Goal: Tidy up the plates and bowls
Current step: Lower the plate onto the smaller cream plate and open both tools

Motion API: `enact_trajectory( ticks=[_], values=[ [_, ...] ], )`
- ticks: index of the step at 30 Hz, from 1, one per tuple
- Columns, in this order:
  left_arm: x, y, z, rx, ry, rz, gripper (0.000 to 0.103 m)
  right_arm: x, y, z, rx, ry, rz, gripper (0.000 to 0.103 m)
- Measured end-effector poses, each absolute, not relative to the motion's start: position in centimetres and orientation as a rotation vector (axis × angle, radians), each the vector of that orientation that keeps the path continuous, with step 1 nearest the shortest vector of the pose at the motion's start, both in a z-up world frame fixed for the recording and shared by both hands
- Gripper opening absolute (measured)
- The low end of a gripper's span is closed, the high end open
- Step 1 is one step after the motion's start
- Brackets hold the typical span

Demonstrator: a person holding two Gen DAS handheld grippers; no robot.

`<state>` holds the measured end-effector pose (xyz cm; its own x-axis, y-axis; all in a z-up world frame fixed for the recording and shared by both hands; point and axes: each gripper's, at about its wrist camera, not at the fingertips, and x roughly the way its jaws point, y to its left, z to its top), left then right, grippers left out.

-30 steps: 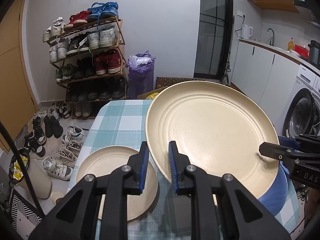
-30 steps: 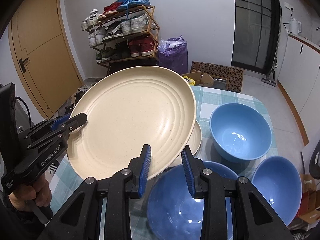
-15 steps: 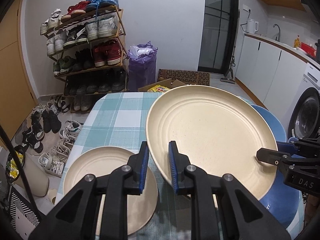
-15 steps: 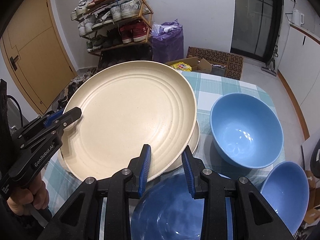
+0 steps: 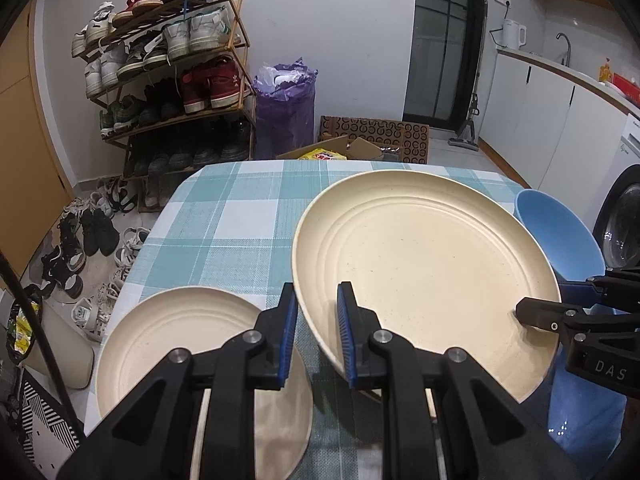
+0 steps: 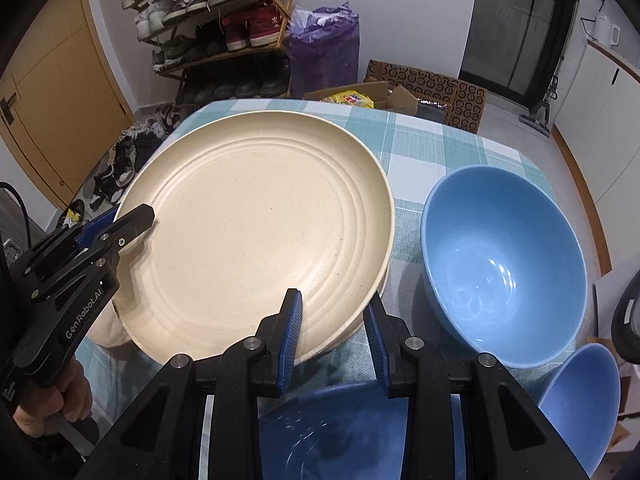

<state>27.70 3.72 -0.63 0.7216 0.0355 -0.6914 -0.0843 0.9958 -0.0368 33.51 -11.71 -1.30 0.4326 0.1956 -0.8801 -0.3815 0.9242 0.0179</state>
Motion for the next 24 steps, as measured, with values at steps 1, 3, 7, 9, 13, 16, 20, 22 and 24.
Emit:
enact_trajectory(
  ticks=[1, 3, 7, 9, 13, 16, 20, 22, 24],
  values=[
    [27.9, 3.7, -0.9, -0.067, 0.767, 0.067, 0.018, 33.8, -11.5, -1.6, -0.204, 1.073, 0.358, 0.032],
    [28.3, 3.7, -1.4, -0.064, 0.777, 0.070, 0.018, 34.2, -11.4, -2.0, -0.224, 1.083, 0.351, 0.032],
    [28.9, 3.9, -2.3, -0.067, 0.792, 0.070, 0.018, 35.0, -10.9, -2.7, -0.253, 1.104, 0.340, 0.032],
    [29.2, 3.9, -2.7, -0.068, 0.801, 0.071, 0.018, 35.4, -10.8, -3.2, -0.266, 1.115, 0.335, 0.032],
    [29.6, 3.8, -3.4, -0.068, 0.815, 0.073, 0.018, 35.9, -10.7, -3.9, -0.287, 1.139, 0.327, 0.032],
    [29.9, 3.8, -4.0, -0.064, 0.827, 0.075, 0.018, 36.3, -10.4, -4.4, -0.305, 1.152, 0.320, 0.032],
    [30.3, 3.7, -4.5, -0.057, 0.839, 0.079, 0.018, 36.8, -10.0, -5.1, -0.323, 1.178, 0.307, 0.032],
    [30.6, 3.7, -4.9, -0.062, 0.849, 0.077, 0.018, 37.0, -10.0, -5.4, -0.328, 1.192, 0.299, 0.032],
    [30.7, 3.6, -5.2, -0.062, 0.859, 0.075, 0.018, 37.2, -10.0, -5.7, -0.332, 1.205, 0.295, 0.032]
  ],
)
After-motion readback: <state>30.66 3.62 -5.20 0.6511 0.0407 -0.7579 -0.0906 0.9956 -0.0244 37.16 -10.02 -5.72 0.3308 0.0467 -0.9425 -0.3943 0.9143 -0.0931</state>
